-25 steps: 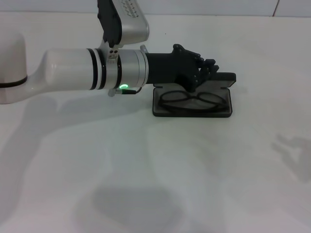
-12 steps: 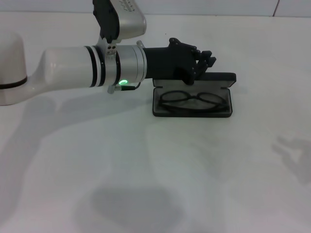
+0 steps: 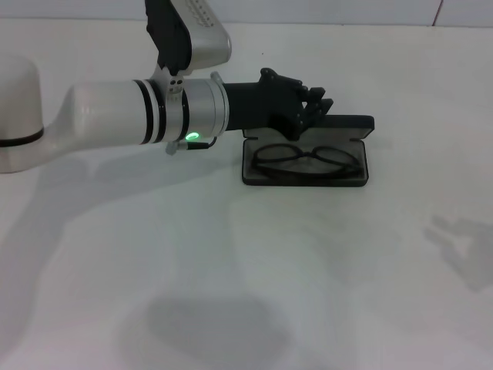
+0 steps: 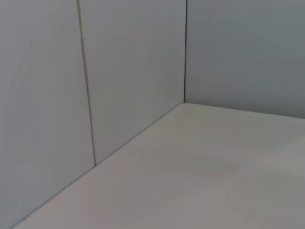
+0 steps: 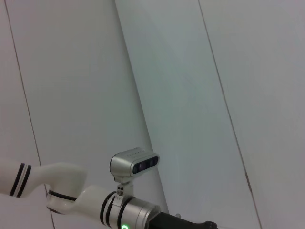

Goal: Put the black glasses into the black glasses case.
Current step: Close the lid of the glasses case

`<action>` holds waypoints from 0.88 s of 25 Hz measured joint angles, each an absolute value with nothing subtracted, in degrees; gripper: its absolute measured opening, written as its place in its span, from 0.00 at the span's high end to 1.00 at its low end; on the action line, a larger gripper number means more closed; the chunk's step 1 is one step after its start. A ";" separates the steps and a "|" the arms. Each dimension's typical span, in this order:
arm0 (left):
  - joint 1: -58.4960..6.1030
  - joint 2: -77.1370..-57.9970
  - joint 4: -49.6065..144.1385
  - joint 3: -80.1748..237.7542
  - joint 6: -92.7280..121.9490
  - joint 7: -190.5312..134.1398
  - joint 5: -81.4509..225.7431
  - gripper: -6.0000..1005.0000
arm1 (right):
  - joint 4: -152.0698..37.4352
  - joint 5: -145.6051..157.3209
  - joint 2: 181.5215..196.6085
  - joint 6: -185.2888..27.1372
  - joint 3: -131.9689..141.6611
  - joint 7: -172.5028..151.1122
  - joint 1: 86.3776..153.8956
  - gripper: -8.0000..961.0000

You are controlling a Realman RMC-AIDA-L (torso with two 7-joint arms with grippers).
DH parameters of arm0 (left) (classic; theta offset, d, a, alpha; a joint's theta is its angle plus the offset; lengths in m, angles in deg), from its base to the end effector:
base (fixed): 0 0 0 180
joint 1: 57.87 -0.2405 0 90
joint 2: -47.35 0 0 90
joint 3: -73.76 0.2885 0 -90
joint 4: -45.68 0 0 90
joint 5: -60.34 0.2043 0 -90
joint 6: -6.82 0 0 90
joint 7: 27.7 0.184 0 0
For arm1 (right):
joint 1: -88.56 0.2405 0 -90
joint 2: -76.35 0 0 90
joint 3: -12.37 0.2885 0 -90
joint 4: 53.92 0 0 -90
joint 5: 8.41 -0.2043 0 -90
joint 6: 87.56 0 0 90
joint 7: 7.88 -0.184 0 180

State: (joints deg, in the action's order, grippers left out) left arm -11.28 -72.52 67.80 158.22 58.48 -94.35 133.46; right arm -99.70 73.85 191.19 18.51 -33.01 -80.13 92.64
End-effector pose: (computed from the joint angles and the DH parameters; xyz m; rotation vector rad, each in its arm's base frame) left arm -0.1721 0.4312 -0.1482 -2.6868 -0.3294 -0.5414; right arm 0.3123 0.2359 0.0490 -2.3779 0.4922 1.1105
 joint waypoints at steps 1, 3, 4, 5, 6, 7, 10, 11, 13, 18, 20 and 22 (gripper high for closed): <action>-11.29 -72.54 67.57 158.25 58.40 -94.34 133.47 0.81 | -99.08 74.40 191.18 18.32 -32.86 -79.89 92.95 0.76; -11.25 -72.54 66.85 158.30 58.21 -94.34 133.48 0.80 | -98.23 74.51 191.17 18.10 -32.85 -79.46 93.29 0.75; -11.25 -72.54 66.49 158.32 58.10 -94.34 133.49 0.80 | -97.94 74.51 191.17 18.04 -32.84 -79.25 93.40 0.75; -11.22 -72.54 66.10 158.37 57.97 -94.33 133.50 0.80 | -97.71 74.51 191.16 18.00 -32.84 -79.04 93.50 0.75; -11.21 -72.54 65.92 158.45 57.93 -94.32 133.49 0.80 | -97.54 74.51 191.16 17.97 -32.83 -78.84 93.59 0.75; -11.21 -72.54 65.80 158.64 57.94 -94.31 133.47 0.79 | -97.50 74.51 191.15 17.95 -32.83 -78.78 93.61 0.75; -11.63 -72.53 65.73 159.31 58.37 -94.42 133.36 0.79 | -97.42 74.51 191.14 17.89 -32.97 -78.75 93.63 0.74; -11.63 -72.53 65.73 159.31 58.37 -94.42 133.36 0.78 | -97.33 74.51 191.14 17.86 -33.05 -78.75 93.64 0.74; -12.05 -72.53 65.74 159.65 58.73 -94.49 133.37 0.78 | -97.10 74.51 191.14 17.82 -33.09 -78.74 93.66 0.74; -13.26 -72.52 66.18 160.40 61.32 -94.51 133.58 0.76 | -96.90 74.51 191.13 17.80 -33.11 -78.64 93.75 0.74; -13.45 -72.53 66.28 160.62 62.54 -94.51 133.58 0.76 | -96.89 74.50 191.13 17.81 -33.14 -78.63 93.74 0.73; -13.51 -72.53 66.27 161.09 63.59 -94.54 133.58 0.75 | -96.89 74.49 191.13 17.90 -33.02 -78.63 93.66 0.73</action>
